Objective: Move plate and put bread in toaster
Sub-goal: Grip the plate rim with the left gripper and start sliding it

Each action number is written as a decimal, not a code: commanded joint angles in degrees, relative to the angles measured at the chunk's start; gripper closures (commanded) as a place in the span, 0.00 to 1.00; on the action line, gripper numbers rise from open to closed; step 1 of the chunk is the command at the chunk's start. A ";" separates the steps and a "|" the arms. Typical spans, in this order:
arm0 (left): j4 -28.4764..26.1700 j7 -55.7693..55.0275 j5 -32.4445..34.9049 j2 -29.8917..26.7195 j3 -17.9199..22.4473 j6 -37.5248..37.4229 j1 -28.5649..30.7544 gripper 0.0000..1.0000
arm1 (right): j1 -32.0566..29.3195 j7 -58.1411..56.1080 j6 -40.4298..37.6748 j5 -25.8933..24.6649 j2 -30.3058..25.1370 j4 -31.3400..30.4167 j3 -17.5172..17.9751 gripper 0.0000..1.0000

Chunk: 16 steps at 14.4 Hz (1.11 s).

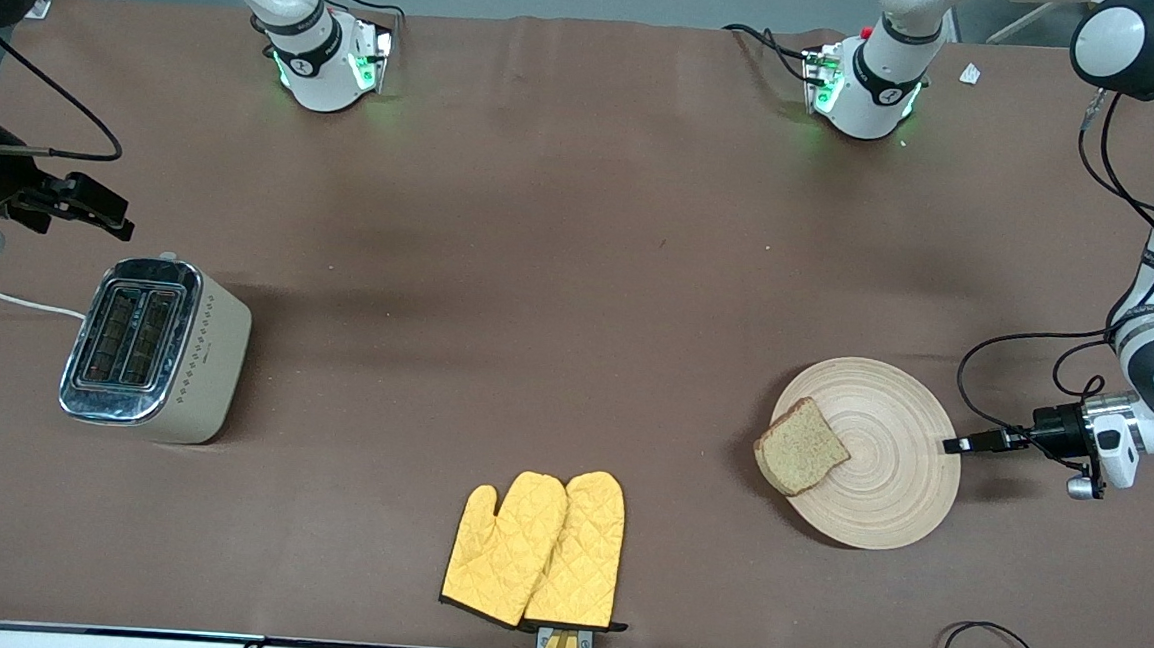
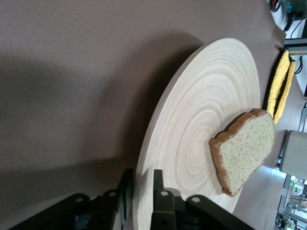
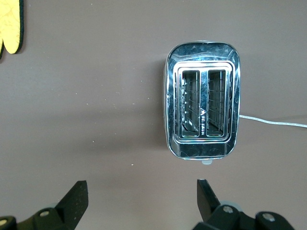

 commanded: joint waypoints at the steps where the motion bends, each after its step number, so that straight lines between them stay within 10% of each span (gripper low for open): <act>1: 0.58 1.33 -1.77 0.29 -0.25 -0.54 0.45 0.85 | 0.00 -0.14 0.23 0.13 -0.75 -0.89 -0.09 0.00; 11: 0.67 8.71 -1.77 -0.50 -1.38 -4.92 0.19 1.00 | 0.09 -0.14 0.32 0.13 -0.75 -0.89 -0.09 0.00; 16: 2.51 9.77 -1.51 -1.38 -8.13 -10.74 0.45 1.00 | 0.35 -0.05 -0.73 0.31 -0.83 -0.97 -0.01 0.00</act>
